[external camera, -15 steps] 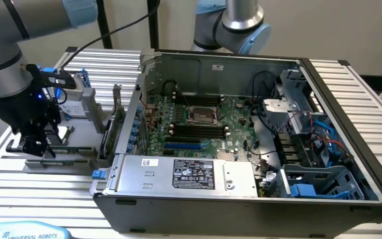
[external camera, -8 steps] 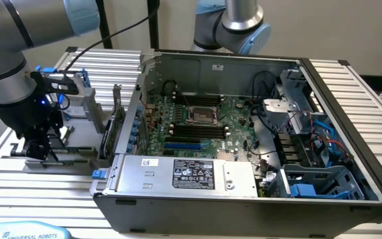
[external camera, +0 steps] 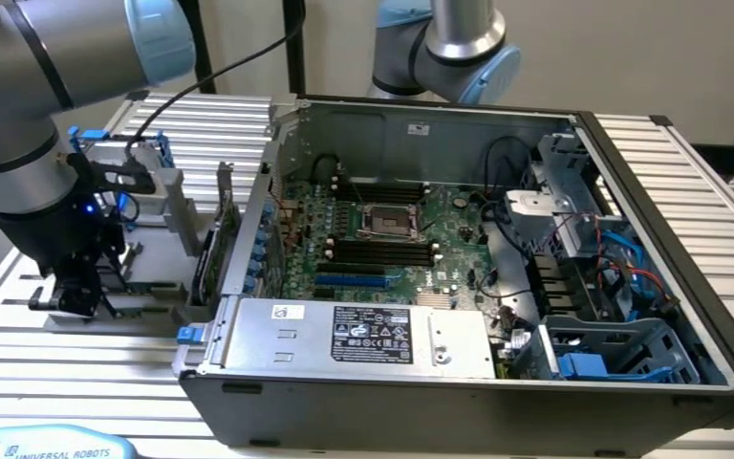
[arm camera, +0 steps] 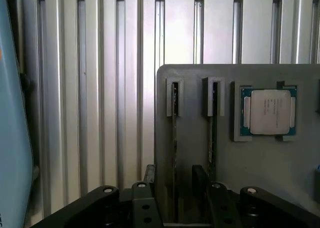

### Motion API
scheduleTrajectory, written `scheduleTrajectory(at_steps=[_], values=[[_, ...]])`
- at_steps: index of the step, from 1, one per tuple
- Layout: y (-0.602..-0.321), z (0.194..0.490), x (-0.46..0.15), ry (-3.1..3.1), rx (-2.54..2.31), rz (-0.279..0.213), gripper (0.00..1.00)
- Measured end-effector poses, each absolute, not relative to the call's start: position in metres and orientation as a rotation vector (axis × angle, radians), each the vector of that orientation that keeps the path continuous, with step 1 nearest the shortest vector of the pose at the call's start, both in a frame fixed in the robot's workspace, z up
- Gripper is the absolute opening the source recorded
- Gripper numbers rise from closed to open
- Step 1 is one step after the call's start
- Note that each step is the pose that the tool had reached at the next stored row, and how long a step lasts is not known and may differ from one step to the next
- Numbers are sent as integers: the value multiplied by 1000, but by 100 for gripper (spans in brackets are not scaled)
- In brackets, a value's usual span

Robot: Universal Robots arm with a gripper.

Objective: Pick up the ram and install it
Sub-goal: 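Pick up the ram and move it above insertion slot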

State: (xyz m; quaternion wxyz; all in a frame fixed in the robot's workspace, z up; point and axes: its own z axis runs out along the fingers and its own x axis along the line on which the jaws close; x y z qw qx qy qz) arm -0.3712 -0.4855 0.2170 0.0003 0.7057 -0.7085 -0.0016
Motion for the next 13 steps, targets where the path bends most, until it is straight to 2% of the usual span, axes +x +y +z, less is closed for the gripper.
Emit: scheduleTrajectory(at_steps=[9,13], values=[[-487,202,-371,-2225,2219,-8,42],[-487,199,-371,-2226,2224,-24,42]])
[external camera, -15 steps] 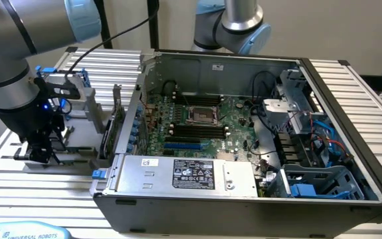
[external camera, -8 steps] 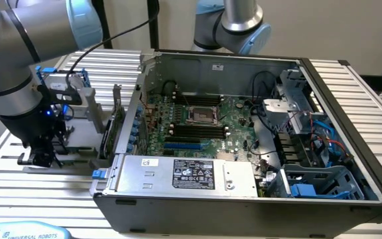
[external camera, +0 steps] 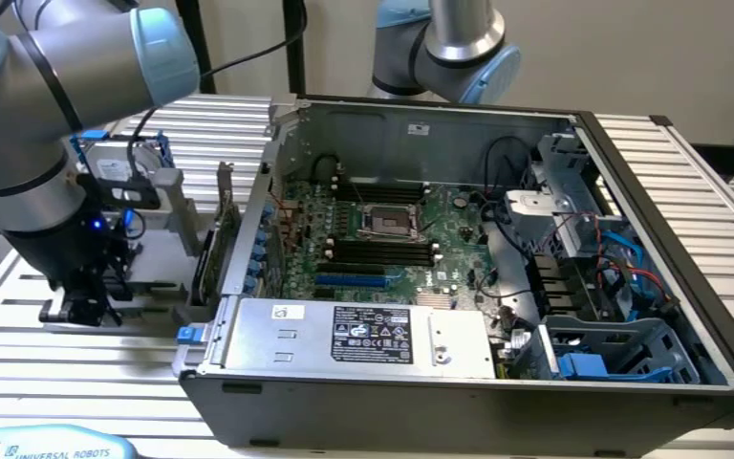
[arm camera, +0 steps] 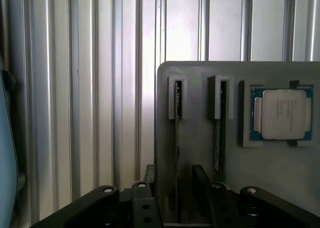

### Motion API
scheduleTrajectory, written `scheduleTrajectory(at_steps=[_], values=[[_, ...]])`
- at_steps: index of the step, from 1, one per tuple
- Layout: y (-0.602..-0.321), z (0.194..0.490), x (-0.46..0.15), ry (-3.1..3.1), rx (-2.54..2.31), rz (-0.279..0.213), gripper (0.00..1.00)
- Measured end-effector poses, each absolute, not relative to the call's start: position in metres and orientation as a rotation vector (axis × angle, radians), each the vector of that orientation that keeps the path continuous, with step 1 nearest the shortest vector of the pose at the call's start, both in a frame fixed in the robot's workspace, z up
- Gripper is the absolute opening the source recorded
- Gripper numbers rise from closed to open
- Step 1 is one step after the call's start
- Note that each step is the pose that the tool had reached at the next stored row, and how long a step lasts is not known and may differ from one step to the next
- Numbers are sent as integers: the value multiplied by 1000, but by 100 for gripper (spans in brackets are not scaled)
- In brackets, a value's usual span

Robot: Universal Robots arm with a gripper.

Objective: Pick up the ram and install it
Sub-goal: 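Pick up the ram and move it above insertion slot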

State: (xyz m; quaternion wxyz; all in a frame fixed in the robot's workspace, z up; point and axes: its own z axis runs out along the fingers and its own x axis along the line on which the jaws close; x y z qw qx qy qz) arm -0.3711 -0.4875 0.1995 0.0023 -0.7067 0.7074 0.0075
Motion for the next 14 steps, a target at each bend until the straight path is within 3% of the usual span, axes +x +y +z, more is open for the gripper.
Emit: scheduleTrajectory(at_steps=[14], values=[[-488,196,-373,2195,-2232,50,42]])
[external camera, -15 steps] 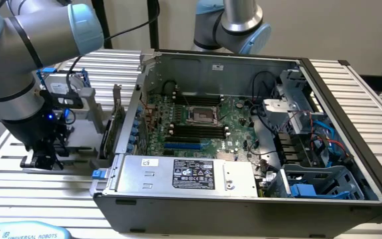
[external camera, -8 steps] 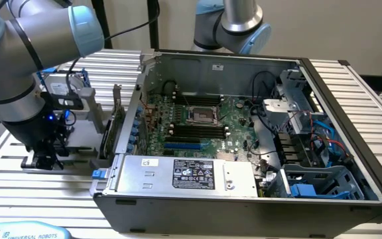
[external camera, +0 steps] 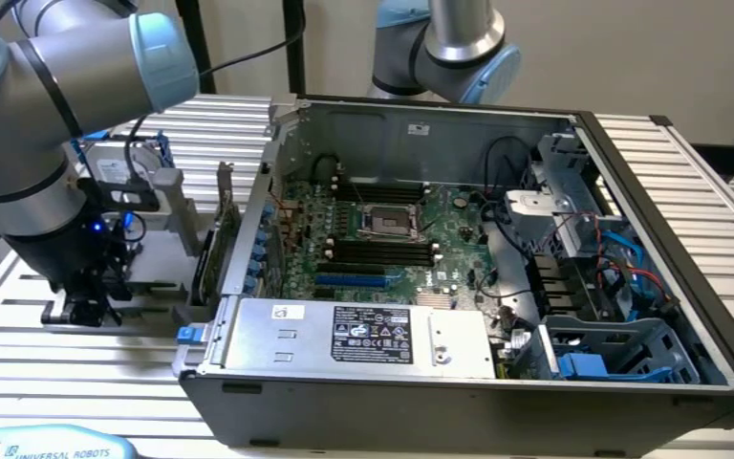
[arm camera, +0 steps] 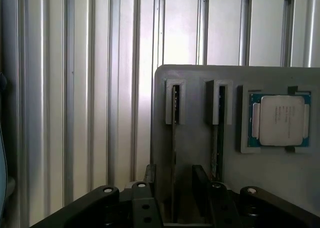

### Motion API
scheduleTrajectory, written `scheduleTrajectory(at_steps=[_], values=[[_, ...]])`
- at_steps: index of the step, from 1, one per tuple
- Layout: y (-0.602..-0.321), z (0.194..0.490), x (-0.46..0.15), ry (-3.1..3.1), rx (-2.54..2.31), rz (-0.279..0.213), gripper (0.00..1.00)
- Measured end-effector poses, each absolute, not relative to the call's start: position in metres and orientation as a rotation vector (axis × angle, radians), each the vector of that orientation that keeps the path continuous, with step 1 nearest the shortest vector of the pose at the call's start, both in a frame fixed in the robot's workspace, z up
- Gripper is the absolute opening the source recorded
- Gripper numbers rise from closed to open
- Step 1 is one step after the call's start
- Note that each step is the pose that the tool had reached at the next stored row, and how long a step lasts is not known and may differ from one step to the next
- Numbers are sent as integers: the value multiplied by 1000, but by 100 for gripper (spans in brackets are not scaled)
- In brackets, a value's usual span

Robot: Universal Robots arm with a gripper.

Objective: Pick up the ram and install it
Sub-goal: 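Pick up the ram and move it above insertion slot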

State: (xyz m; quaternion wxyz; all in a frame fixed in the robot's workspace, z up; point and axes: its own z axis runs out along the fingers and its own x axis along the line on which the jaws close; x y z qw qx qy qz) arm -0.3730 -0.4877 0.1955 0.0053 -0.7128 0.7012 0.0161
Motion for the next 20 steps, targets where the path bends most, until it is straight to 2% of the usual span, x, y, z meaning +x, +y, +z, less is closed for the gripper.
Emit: scheduleTrajectory(at_steps=[4,5,12,14,16,17,20], values=[[-488,195,-373,2195,-2232,50,40],[-488,195,-373,2195,-2232,50,33],[-488,194,-373,2197,-2231,50,33],[-488,194,-373,2198,-2230,50,24],[-488,194,-373,2198,-2229,50,24],[-488,194,-373,2198,-2229,50,18],[-488,194,-373,2198,-2229,50,15]])
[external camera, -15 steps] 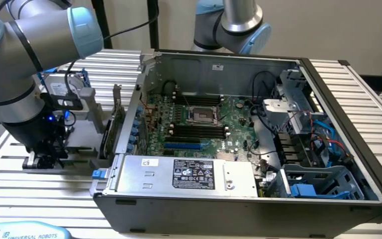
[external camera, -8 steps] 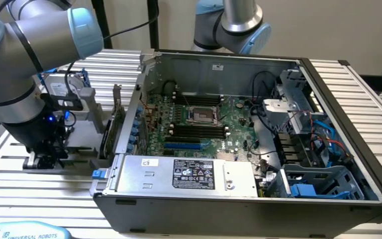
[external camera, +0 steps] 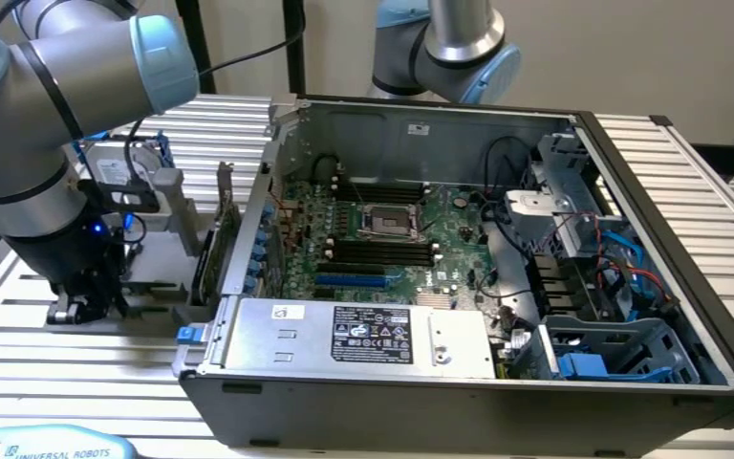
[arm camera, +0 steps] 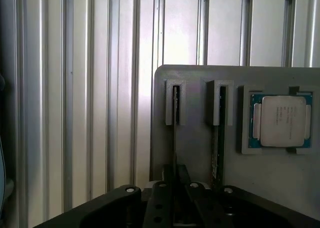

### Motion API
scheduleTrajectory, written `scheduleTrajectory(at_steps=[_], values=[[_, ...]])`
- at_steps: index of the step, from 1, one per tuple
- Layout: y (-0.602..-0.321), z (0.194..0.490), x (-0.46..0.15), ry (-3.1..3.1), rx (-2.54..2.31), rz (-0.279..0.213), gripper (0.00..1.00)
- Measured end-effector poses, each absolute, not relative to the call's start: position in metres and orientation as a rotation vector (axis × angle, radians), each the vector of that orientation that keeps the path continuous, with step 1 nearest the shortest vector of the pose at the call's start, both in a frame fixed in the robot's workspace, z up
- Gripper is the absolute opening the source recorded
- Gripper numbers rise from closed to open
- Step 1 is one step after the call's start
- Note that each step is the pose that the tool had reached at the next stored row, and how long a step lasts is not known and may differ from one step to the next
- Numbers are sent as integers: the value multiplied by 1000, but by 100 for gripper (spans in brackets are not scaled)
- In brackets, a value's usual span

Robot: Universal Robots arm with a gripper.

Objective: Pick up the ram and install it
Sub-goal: 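Pick up the ram and move it above insertion slot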

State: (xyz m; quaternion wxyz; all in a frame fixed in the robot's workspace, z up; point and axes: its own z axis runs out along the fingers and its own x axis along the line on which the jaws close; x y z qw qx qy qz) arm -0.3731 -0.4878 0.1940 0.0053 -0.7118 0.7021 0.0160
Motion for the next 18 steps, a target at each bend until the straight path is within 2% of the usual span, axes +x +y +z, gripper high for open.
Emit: scheduleTrajectory(at_steps=[18], values=[[-488,197,-373,2224,-2203,51,13]])
